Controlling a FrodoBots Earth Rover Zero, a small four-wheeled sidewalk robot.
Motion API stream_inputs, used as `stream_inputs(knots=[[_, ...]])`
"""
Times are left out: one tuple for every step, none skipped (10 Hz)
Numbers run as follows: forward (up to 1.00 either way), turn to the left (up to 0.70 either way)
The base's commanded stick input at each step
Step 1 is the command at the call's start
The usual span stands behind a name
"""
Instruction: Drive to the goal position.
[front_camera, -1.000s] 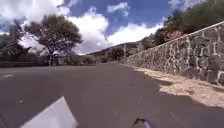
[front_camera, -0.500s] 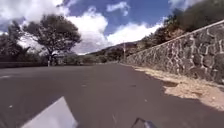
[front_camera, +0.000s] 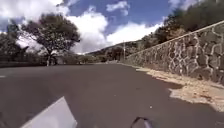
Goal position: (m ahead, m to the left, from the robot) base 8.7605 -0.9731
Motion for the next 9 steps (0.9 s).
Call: stream_inputs(knots=[[0.45,0.0],[0.45,0.0],[0.45,0.0],[0.45,0.0],[0.45,0.0],[0.45,0.0],[0.45,0.0],[0.45,0.0],[0.45,0.0]])
